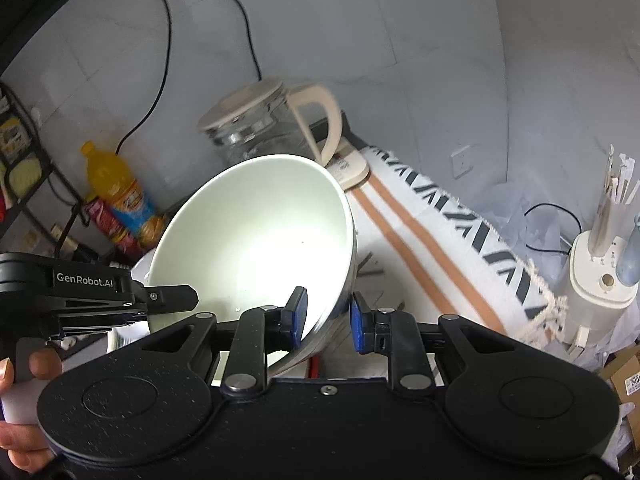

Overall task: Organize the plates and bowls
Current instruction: 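Carry the small green bowl with the right gripper onto the bowl stack and release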

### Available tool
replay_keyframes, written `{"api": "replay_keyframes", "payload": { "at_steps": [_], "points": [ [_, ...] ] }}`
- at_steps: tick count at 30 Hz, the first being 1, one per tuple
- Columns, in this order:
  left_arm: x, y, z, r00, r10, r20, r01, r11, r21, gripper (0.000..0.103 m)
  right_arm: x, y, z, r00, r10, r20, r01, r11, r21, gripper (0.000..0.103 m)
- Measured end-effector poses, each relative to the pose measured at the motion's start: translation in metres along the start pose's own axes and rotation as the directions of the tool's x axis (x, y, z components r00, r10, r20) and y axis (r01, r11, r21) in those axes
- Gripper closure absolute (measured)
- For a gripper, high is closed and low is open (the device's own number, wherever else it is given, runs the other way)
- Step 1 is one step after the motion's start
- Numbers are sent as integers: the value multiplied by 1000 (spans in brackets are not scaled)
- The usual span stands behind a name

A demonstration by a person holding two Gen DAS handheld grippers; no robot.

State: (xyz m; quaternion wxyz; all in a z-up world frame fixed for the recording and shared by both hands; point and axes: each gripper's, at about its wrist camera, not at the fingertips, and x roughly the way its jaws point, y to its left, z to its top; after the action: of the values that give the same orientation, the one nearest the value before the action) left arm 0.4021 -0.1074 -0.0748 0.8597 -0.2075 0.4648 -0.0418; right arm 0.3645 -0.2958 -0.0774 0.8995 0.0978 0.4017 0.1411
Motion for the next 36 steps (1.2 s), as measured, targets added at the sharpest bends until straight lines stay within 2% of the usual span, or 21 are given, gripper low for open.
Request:
{"api": "replay_keyframes", "payload": {
  "at_steps": [9,13,26,34,36],
  "points": [
    [-4,29,-31,998,32,-56,-35,998,-43,94,9,15,-23,995,4,-96,-8,999,-37,80],
    [-3,38,-39,996,43,-72,-47,997,-63,94,9,23,-26,996,3,-92,-10,997,-74,79],
    [-5,49,-38,993,79,-86,-87,992,-93,92,19,42,-29,989,-2,-151,-23,986,-165,78],
    [1,59,-42,988,114,-104,-126,985,-117,90,35,47,-35,980,-6,-197,-29,984,-174,78],
    [3,58,-42,988,124,-92,-133,986,-96,90,41,49,-36,979,-16,-201,-20,984,-178,78]
  ]
}}
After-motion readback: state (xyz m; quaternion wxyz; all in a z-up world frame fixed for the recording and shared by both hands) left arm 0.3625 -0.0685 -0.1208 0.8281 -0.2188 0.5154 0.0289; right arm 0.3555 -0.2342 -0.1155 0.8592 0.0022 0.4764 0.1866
